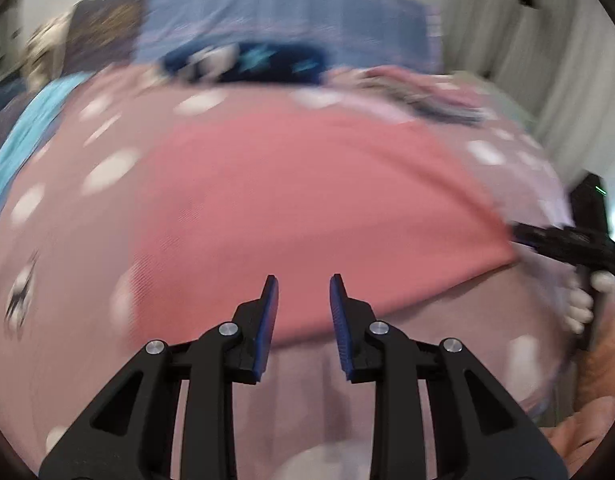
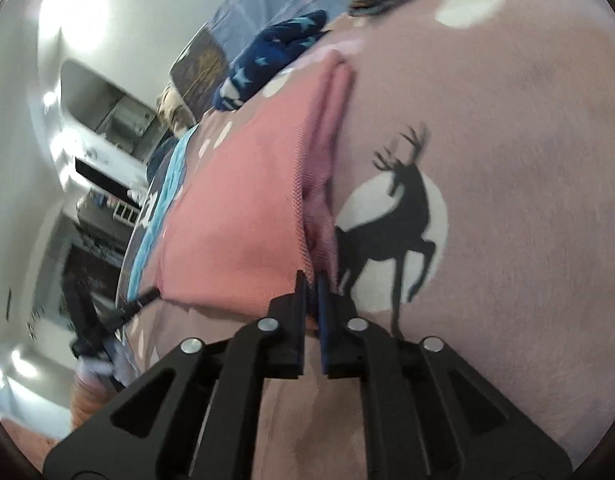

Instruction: Fold small clothes

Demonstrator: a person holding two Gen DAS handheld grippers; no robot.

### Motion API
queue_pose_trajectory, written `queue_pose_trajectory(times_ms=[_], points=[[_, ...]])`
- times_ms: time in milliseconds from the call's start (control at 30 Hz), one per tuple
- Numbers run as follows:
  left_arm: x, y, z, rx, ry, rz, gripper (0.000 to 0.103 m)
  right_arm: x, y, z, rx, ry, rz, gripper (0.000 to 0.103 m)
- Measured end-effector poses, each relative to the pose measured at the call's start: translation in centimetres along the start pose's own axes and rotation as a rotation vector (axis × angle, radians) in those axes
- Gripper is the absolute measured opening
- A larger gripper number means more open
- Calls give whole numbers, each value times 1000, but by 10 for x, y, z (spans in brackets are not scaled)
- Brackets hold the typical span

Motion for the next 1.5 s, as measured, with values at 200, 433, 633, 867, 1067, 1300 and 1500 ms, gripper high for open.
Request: queue_pose_trajectory(times_ms=[200,433,633,867,1067,1300,1500], points=[[-112,-25,-51,76,136,-260,37,-7,-43,22,-67,55,5,22],[-193,-19,-108,157,91,-503,43,-14,-58,4,29,127,97,14],[-200,-23,-116,164,101,-510,48,-1,-33,-13,137,52,246,20],[-201,-21,-121,158,115,-495,51,11,-30,-33,175,93,317,26],[-196,-22,-122,153,185,-461,44,14,-44,-30,92,177,334,2],[-200,-16,-119,155,282,-489,31,13,-10,-24,214,169,377,0],[-215,-26,-115,141,268,-523,43,-19,-80,-3,80,51,135,24]])
Point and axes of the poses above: each gripper's, at about its wrist camera, not at the fingertips, and z roughly against the way its jaws point, x to its left, y to its underside, the point moved 4 cm from there along -z, roughly the way its jaws point, and after that the axes turned 6 degrees about x, right-handed, at the moved point
